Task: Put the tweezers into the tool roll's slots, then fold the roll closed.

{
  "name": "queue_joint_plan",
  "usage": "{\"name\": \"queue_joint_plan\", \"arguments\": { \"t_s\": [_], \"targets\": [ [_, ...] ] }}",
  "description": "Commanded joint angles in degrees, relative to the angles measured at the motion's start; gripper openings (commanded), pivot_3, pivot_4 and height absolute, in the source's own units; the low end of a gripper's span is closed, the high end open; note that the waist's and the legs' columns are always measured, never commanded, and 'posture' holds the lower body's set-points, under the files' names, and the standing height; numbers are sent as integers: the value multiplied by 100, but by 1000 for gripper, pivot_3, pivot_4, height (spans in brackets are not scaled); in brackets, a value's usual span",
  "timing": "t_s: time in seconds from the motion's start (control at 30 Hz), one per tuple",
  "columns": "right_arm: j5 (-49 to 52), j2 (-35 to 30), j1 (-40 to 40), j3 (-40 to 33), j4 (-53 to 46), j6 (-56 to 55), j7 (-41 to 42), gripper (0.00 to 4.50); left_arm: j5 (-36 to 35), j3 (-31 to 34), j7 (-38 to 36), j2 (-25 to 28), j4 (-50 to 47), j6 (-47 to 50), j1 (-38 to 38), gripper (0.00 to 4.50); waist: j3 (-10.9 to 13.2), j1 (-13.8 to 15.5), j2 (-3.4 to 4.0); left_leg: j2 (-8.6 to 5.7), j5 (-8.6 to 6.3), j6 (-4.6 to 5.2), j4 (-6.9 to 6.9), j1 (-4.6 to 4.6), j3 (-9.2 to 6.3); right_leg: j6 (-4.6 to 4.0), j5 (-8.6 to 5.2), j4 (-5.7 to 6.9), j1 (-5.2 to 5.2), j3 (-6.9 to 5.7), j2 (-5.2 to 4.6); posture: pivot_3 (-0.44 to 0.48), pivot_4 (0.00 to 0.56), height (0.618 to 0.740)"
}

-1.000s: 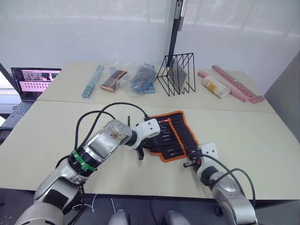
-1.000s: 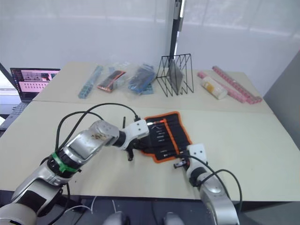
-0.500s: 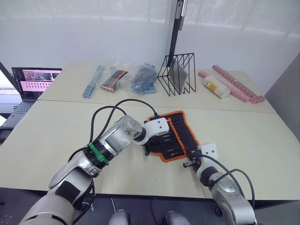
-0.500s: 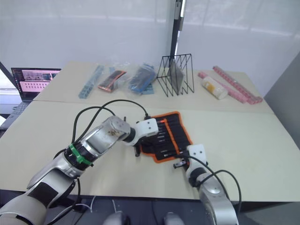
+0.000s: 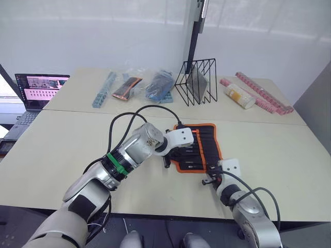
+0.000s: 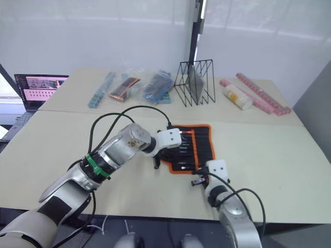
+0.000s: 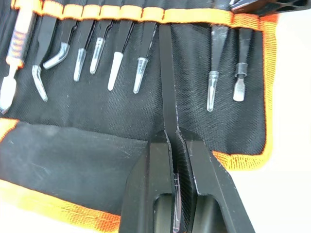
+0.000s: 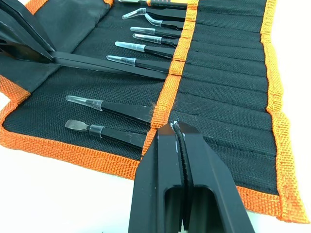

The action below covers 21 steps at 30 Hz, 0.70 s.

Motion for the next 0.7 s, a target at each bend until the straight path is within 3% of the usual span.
{"name": "queue_joint_plan", "arguments": {
  "t_s": [0.03,0.47,0.7],
  "targets": [
    [-28,21,186,270,457,315,69,0,96,-36,-156,56,-257,-208,-14,34,0,-12,1,0,0,0,0,0,0,0,0,0,0,0,0,0,150,687],
    [-18,-4,235,257,373,399,59,0,401,-21,-160,-304,579,-951,-168,34,1,-4,2,1,0,0,1,0,-1,1,0,2,0,1,4,0,150,687],
    [-76,-47,258,273,281,689,-46,0,640,70,75,-995,2112,-2280,-451,34,0,1,1,-1,0,1,3,-1,-2,1,0,2,0,1,3,0,150,687]
  ]
}}
